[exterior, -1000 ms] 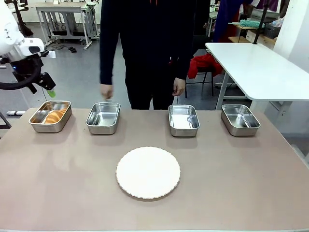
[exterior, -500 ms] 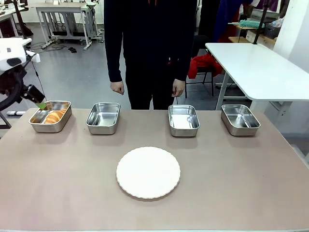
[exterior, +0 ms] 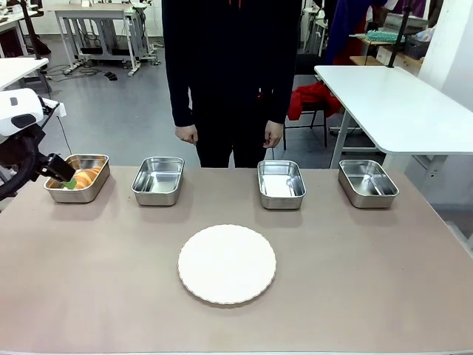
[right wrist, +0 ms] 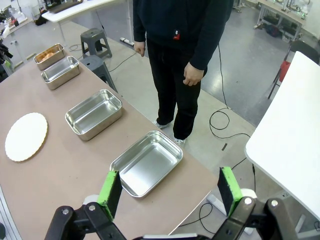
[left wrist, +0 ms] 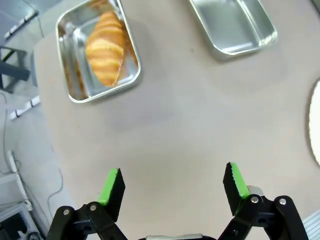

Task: Place the bread in the container.
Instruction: Place the Butter Roll into the Airtight Container indicated by the human.

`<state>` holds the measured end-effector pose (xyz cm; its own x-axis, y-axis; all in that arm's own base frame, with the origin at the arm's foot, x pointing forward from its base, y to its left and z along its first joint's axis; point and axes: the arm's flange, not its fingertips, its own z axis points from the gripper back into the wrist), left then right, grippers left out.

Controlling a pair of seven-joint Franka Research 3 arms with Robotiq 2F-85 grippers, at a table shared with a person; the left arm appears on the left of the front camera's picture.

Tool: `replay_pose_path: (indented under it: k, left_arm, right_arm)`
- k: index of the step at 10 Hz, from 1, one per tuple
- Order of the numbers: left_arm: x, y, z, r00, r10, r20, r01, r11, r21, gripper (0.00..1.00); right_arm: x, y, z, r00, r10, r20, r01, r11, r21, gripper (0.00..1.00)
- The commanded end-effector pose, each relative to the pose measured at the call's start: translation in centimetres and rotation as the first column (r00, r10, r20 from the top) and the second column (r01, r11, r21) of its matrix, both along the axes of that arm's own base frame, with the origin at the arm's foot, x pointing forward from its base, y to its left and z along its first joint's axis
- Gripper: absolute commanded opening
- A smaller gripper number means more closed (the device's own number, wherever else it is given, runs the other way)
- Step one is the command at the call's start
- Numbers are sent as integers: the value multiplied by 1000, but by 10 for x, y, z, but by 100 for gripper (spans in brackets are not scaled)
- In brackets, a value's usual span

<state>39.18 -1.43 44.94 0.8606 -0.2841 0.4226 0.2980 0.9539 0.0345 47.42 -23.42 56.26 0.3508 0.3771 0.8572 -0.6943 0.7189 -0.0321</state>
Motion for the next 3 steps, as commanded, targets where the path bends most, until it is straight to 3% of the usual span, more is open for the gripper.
replay_pose_path:
  k: [1, 2, 3]
  left_arm:
    - [1, 13, -17, 994, 43, -101, -41, 999, 24, 99]
    - [0, 0, 0, 1000, 0, 0, 0, 1000, 0, 99]
    - [0, 0, 0, 1000, 0, 0, 0, 1000, 0, 99]
  right_arm:
    - [0, 2, 2, 1000, 4, 7, -4, 1000, 3, 100]
    - [0, 2, 2, 1000, 4, 7, -4, 1000, 3, 100]
    - [0, 2, 2, 1000, 4, 7, -4, 1000, 3, 100]
